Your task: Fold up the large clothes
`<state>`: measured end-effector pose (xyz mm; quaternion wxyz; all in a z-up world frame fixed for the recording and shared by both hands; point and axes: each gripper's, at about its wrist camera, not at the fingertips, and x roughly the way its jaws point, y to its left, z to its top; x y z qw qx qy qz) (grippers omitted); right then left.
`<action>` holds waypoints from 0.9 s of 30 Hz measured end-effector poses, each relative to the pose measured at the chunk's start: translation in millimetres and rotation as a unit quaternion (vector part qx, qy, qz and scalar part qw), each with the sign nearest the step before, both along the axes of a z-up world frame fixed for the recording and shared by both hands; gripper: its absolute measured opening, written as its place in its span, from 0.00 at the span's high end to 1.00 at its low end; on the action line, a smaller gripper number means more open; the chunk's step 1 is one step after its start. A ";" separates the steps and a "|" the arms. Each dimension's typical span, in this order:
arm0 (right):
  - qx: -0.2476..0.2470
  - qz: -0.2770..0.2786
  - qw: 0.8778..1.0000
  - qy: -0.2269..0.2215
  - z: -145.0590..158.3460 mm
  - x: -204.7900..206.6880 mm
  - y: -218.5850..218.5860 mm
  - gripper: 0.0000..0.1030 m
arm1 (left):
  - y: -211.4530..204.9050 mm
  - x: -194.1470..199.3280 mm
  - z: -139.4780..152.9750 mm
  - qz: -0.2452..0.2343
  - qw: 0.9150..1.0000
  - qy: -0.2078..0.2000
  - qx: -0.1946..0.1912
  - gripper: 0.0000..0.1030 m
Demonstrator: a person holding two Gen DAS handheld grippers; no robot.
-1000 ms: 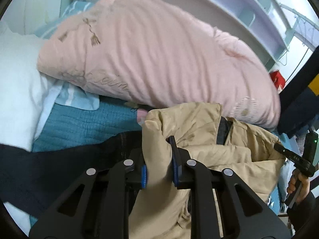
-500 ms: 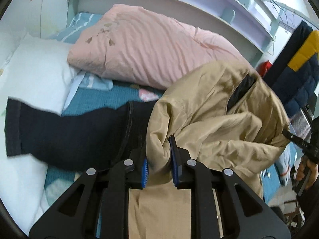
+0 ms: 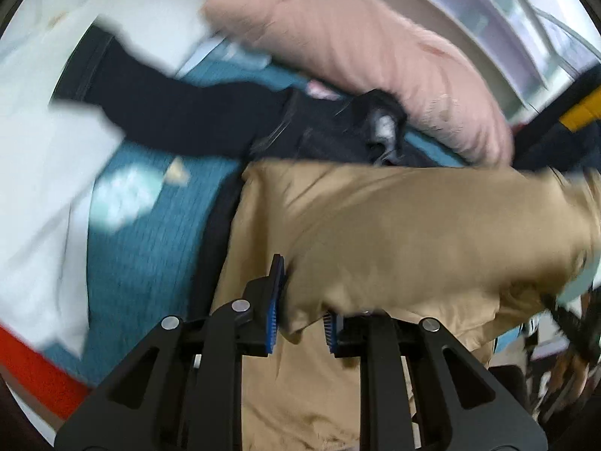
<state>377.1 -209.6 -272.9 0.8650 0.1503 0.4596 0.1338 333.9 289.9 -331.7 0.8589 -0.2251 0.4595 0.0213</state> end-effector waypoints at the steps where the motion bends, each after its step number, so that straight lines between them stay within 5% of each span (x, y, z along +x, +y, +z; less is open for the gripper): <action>1: 0.006 -0.010 1.000 0.015 -8.0 -7.3 -3.3 0.91 | 1.7 -5.8 -7.4 0.008 1.000 0.009 -0.003 0.82; 8: -0.004 -0.051 0.993 0.105 -50.4 -31.1 -15.1 0.89 | 14.4 -36.6 -37.3 0.060 0.996 0.049 -0.032 0.77; 12: -0.005 -0.035 0.992 0.117 -50.6 -43.0 -14.8 0.86 | 12.6 -49.4 -17.6 0.054 0.997 0.050 0.012 0.61; 14: -0.008 -0.036 0.993 0.110 -44.9 -47.8 -17.6 0.83 | 13.0 -58.1 -6.3 0.054 0.997 0.052 0.036 0.41; 20: -0.029 -0.061 0.994 0.088 -15.0 -55.7 -27.9 0.83 | 12.3 -82.2 39.7 0.076 0.993 0.012 0.087 0.40; 24: -0.040 -0.068 0.996 0.050 15.8 -53.7 -22.0 0.82 | -12.2 -81.5 78.4 0.028 0.993 -0.052 0.102 0.31; 27: -0.017 -0.043 0.999 0.029 29.2 -44.5 -10.4 0.82 | -33.4 -59.2 79.8 -0.015 0.994 -0.056 0.091 0.30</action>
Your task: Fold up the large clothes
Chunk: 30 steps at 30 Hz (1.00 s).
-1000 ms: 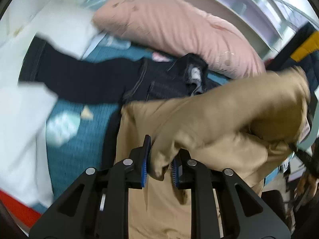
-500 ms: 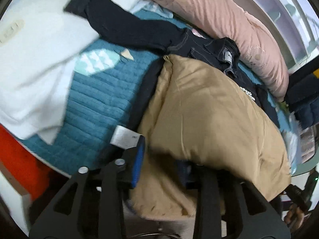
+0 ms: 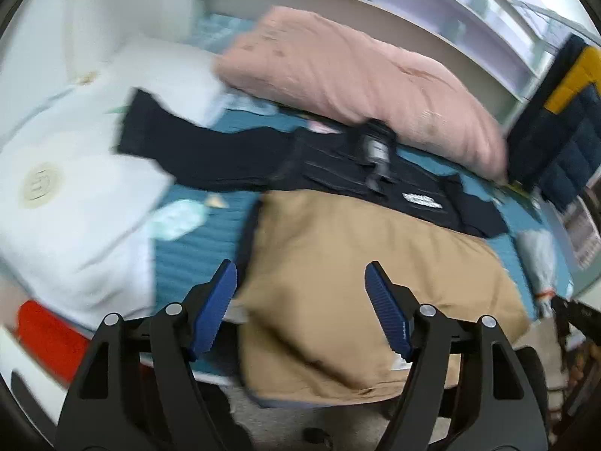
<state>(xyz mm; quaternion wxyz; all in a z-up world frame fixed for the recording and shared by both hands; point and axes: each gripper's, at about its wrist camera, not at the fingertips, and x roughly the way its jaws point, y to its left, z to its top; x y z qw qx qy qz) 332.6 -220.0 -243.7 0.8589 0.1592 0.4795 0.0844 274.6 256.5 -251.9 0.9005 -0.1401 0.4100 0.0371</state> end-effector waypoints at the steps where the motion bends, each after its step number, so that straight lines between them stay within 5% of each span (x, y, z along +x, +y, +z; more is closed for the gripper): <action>1: 0.007 0.013 1.000 0.001 -1.0 6.7 8.6 0.82 | -7.1 8.2 -4.9 -0.008 1.000 0.003 0.003 0.30; 6: 0.020 0.061 0.996 0.068 -42.8 39.5 41.8 0.82 | -27.5 39.2 -57.8 -0.006 0.996 0.089 -0.013 0.30; 11: -0.009 0.032 0.987 0.160 -112.5 47.5 31.4 0.88 | -21.5 31.9 -116.9 0.011 0.984 0.172 -0.034 0.30; 14: 0.020 0.022 0.980 0.198 -148.0 43.1 17.2 0.99 | -20.9 28.8 -141.5 0.012 0.980 0.196 -0.036 0.30; 18: 0.007 0.026 0.980 0.197 -145.0 45.1 18.2 0.99 | -27.6 30.6 -142.1 0.005 0.981 0.194 -0.016 0.29; 22: -0.001 0.039 0.986 0.163 -104.5 43.4 36.9 0.92 | -26.3 29.4 -140.9 0.004 0.983 0.181 -0.027 0.28; 26: 0.024 0.101 0.989 0.106 -59.9 58.8 82.3 0.92 | -29.7 25.5 -138.8 0.001 0.985 0.173 -0.018 0.27; 30: 0.024 0.145 0.986 0.082 -54.3 89.1 134.4 0.95 | -29.7 23.1 -137.3 -0.004 0.986 0.165 -0.024 0.25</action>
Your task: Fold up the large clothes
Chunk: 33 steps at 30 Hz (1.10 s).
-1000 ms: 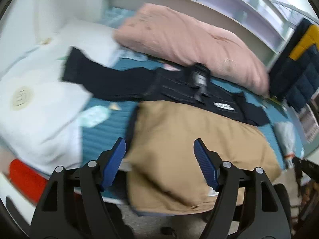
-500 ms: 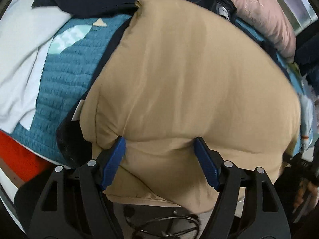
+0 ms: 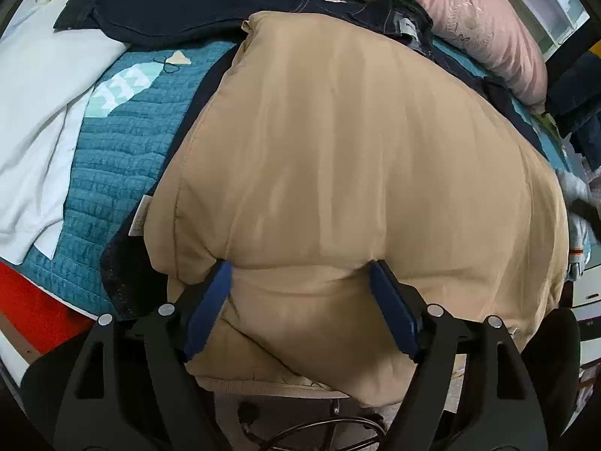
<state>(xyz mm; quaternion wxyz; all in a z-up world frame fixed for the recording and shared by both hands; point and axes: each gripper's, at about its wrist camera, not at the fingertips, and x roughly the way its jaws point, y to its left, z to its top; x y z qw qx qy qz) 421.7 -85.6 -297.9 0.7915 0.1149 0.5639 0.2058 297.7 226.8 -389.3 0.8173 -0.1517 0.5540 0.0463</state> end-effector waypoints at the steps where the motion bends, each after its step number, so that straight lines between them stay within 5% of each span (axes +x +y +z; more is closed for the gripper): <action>1: -0.004 0.005 1.000 0.001 -3.0 8.4 15.5 0.98 | -0.4 -1.4 0.1 -0.003 1.000 -0.002 -0.001 0.24; 6: -0.041 0.029 0.998 0.022 -22.8 47.0 65.6 0.99 | -4.7 -6.7 0.4 -0.022 1.000 -0.009 0.007 0.22; 12: -0.075 0.025 0.995 0.062 -87.5 66.0 76.6 1.00 | -1.7 -6.8 -0.2 -0.038 0.999 -0.020 -0.015 0.19; 22: -0.044 0.036 0.997 0.058 -41.6 15.0 67.1 0.99 | 0.8 -0.7 2.5 -0.034 0.998 -0.030 -0.037 0.13; 26: -0.066 0.042 0.993 0.088 -72.9 -4.1 72.7 1.00 | 17.6 -7.7 10.6 -0.009 0.994 -0.049 -0.093 0.13; 33: -0.083 0.055 0.993 0.055 -88.2 -6.4 76.6 1.00 | 64.5 -32.4 23.7 0.068 0.963 -0.102 -0.241 0.14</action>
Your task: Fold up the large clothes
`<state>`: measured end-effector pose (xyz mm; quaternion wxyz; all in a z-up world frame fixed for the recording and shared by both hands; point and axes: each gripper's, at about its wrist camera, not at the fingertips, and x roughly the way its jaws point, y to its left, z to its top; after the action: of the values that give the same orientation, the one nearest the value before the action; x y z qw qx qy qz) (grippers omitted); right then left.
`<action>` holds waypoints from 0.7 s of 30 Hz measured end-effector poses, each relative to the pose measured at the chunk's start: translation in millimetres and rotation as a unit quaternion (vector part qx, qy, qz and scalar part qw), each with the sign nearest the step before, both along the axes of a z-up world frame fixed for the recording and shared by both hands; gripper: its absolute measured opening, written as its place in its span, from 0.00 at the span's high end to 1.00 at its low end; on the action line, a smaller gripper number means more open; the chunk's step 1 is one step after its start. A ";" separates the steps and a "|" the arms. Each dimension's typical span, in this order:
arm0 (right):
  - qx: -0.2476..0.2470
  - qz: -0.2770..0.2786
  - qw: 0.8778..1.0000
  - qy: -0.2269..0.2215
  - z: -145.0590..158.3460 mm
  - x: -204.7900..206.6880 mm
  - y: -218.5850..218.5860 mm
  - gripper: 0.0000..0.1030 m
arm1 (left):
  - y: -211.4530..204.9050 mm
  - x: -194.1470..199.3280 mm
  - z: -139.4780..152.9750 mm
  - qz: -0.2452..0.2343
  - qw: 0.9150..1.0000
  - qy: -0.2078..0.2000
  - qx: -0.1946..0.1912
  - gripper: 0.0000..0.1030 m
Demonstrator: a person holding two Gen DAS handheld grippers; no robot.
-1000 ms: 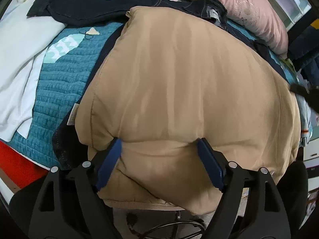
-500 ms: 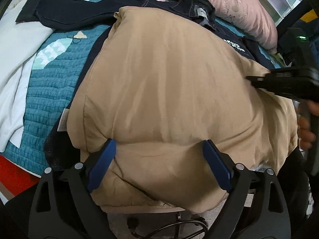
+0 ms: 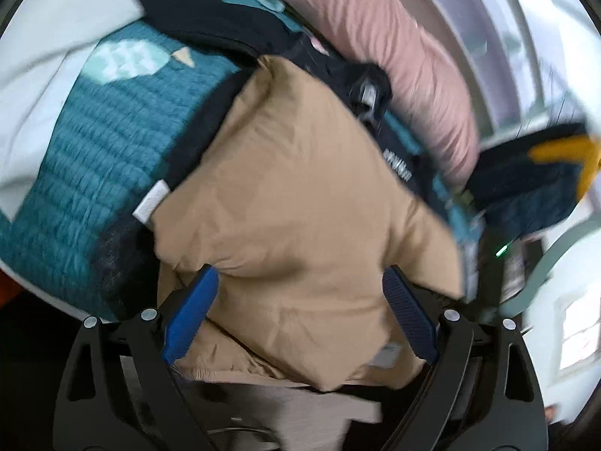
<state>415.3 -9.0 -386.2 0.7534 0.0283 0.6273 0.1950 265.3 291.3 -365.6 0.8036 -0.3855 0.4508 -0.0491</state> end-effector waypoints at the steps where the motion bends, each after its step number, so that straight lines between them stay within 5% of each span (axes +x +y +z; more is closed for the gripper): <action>1: 0.002 -0.001 1.000 -0.002 -0.3 -0.5 -1.2 1.00 | 5.2 -5.1 -0.5 0.011 1.000 0.000 -0.008 0.14; 5: 0.004 -0.004 1.000 -0.005 -1.1 -0.2 -1.9 1.00 | 20.0 -20.2 4.4 0.047 0.999 -0.008 -0.012 0.14; 8: 0.001 -0.005 1.000 -0.007 1.0 -2.3 -0.8 1.00 | 25.4 -26.0 -8.2 0.045 0.998 0.033 -0.002 0.14; 15: 0.006 -0.014 1.000 -0.004 3.3 -4.2 -0.6 1.00 | 21.2 -13.3 -40.5 0.030 0.992 0.101 -0.068 0.15; 21: 0.061 -0.025 0.997 0.046 24.2 -24.6 -9.4 0.95 | 15.5 -4.3 -42.6 0.024 0.991 0.102 -0.083 0.32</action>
<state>390.7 -18.4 -362.0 0.7254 0.0989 0.6471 0.2128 261.0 306.8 -408.2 0.7196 -0.4643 0.5156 -0.0271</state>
